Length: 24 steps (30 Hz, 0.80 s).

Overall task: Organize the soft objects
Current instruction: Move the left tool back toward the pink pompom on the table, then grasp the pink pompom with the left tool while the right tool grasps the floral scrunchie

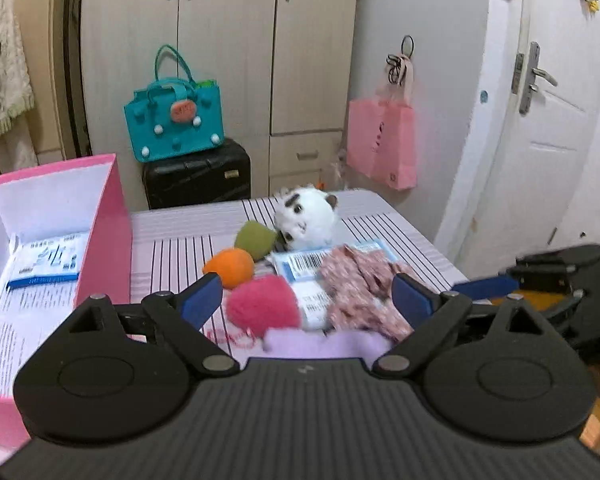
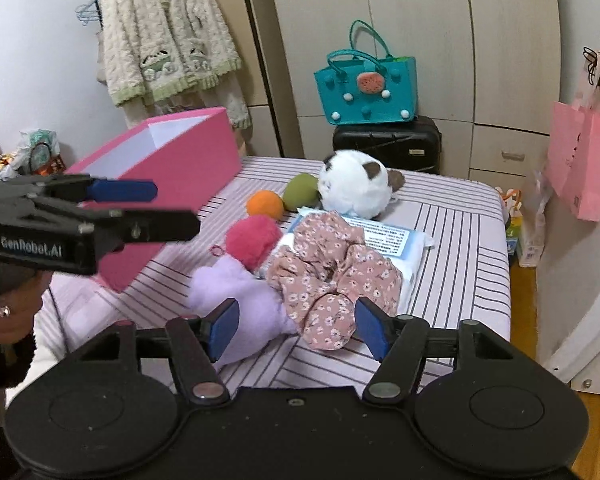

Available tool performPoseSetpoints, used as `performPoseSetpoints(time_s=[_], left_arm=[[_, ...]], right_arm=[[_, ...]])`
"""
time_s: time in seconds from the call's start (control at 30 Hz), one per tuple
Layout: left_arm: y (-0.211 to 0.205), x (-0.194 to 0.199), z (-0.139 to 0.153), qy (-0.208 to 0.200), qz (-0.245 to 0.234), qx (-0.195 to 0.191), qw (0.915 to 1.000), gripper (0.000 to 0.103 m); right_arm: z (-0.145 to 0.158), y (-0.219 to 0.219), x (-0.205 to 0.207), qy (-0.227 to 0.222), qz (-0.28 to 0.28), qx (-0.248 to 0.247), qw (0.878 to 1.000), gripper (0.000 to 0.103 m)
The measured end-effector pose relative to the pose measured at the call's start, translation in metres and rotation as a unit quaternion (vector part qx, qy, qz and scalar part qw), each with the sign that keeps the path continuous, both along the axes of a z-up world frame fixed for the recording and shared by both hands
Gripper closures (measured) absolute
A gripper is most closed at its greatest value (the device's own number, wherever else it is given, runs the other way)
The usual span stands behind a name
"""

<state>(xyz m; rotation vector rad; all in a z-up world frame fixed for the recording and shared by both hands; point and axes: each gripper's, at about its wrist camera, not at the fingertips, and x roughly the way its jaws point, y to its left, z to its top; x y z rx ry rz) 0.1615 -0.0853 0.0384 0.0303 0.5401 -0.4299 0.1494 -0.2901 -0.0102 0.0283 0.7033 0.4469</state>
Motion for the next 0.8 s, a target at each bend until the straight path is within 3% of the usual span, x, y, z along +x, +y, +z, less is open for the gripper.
performPoseSetpoints(time_s=[0.27,0.4,0.5,0.6,0.7,0.8], left_arm=[[-0.002,0.047,-0.032,0.06,0.028,-0.021,0.9976,0.013],[-0.006,0.061,-0.045,0.074,0.052,-0.002,0.9959,0.014],[-0.006,0.07,-0.052,0.084,0.077,0.005,0.9935,0.013],[-0.006,0.076,-0.059,0.096,0.082,0.01,0.9919,0.013],[-0.001,0.082,-0.065,0.129,0.084,-0.01,0.9881,0.013],[0.004,0.085,-0.07,0.152,0.094,-0.033,0.9834,0.013]], right_arm=[[-0.017,0.008,0.017,-0.021,-0.02,-0.027,0.999,0.027],[-0.026,0.013,0.026,-0.027,-0.034,-0.042,0.998,0.014],[-0.034,0.016,0.03,-0.03,-0.058,-0.063,0.996,0.014],[-0.037,0.013,0.035,-0.026,-0.063,-0.044,0.997,0.014],[-0.038,0.014,0.036,-0.035,-0.062,-0.038,0.997,0.014],[-0.039,0.02,0.032,-0.071,-0.052,-0.081,0.993,0.015]])
